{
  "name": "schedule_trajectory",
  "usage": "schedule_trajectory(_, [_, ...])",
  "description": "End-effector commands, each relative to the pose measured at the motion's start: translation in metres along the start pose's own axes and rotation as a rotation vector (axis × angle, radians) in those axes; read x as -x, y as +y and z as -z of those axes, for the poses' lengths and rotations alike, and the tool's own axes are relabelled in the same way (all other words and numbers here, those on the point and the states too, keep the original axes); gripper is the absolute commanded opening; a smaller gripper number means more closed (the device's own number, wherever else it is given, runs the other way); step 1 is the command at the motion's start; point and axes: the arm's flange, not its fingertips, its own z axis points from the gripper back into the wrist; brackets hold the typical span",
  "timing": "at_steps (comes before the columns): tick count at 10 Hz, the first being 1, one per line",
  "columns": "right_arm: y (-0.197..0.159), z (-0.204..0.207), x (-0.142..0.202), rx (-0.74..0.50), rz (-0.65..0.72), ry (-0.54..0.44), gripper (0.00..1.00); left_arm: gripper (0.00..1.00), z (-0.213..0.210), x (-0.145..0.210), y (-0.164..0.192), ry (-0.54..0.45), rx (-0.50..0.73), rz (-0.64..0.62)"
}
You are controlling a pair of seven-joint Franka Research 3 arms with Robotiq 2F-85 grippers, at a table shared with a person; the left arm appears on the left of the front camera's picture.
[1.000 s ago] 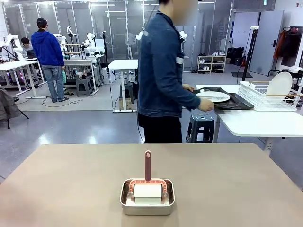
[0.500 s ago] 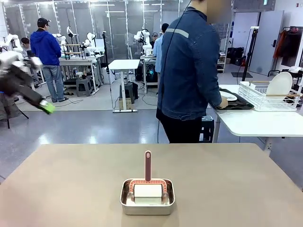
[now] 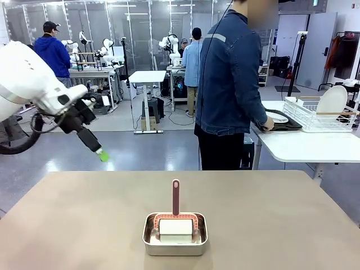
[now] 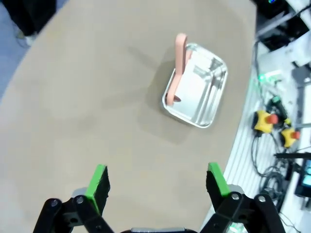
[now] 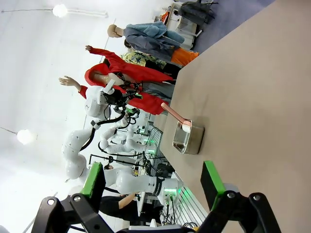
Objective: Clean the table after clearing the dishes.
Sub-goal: When the right (or left) Handle tray is removed, use the right hand (or left hand) to clean the right (or left) side of the table with the Lint Roller.
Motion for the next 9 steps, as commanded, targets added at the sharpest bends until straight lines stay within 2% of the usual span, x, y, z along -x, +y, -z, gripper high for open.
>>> schedule_trajectory(1, [0.004, 0.0, 0.002, -0.008, -0.007, 0.0, 1.0, 1.0, 0.002, -0.001, -0.005, 0.008, -0.036, 0.031])
schedule_trajectory(2, [0.004, 0.0, 0.002, -0.008, -0.007, 0.0, 1.0, 1.0, 0.0, 0.0, 0.0, 0.0, 0.0, 0.0])
schedule_trajectory(7, [0.004, 0.0, 0.002, -0.008, -0.007, 0.0, 1.0, 1.0, 0.002, 0.001, 0.002, 0.003, -0.003, 0.001])
schedule_trajectory(8, [0.004, 0.0, 0.002, -0.008, -0.007, 0.0, 1.0, 1.0, 0.022, -0.022, 0.001, 0.089, 0.014, 0.154])
schedule_trajectory(9, [0.004, 0.0, 0.002, -0.008, -0.007, 0.0, 1.0, 1.0, 0.039, -0.052, 0.005, 0.133, 0.027, 0.213])
